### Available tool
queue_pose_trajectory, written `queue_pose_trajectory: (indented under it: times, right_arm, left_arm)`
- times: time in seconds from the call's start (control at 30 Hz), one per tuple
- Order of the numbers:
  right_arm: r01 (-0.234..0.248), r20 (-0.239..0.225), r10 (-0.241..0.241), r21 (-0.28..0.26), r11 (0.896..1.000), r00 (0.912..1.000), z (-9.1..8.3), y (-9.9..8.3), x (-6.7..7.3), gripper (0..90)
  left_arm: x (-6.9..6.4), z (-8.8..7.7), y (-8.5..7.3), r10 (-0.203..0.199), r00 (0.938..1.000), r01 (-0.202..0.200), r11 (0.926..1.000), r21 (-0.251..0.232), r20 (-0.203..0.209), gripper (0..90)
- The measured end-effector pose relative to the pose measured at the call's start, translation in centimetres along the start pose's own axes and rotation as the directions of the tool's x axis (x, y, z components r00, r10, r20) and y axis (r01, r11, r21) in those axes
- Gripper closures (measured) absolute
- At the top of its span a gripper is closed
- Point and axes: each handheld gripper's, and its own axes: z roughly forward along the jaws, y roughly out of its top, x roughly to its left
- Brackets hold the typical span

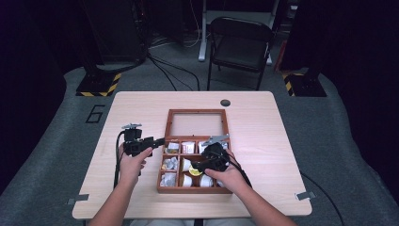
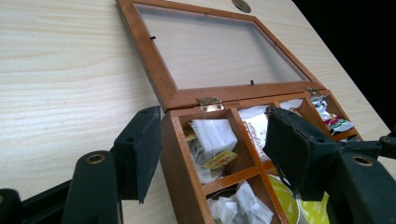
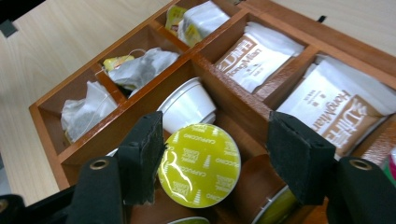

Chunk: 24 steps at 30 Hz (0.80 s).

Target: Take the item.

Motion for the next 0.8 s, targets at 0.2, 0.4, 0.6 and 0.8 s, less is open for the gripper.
queue_pose_trajectory:
  times: [0.2, 0.4, 0.6, 0.8]
  right_arm:
    - [0.016, -0.034, -0.015, 0.017, 1.0, 0.9993, 0.6, -0.4, 0.3, 36.5]
    - [0.054, -0.039, -0.052, 0.036, 0.998, 0.9979, 1.4, -0.8, 0.0, 36.5]
    - [0.04, -0.055, -0.037, 0.043, 0.998, 0.9978, 1.9, -0.8, 0.1, 35.5]
    - [0.084, -0.055, -0.081, 0.06, 0.995, 0.9952, 2.6, -0.8, 0.4, 33.9]
  left_arm:
    - [0.2, -0.4, -0.4, -0.007, 1.0, 0.007, 1.0, 0.0, 0.002, 36.1]
    - [0.5, -1.0, -0.6, -0.016, 0.9999, 0.016, 0.9999, 0.001, 0.002, 36.1]
    - [0.6, -1.4, -0.7, -0.025, 0.9997, 0.025, 0.9997, -0.01, 0.0, 36.1]
    - [0.8, -1.6, -0.9, -0.034, 0.9994, 0.034, 0.9993, -0.014, 0.005, 36.1]
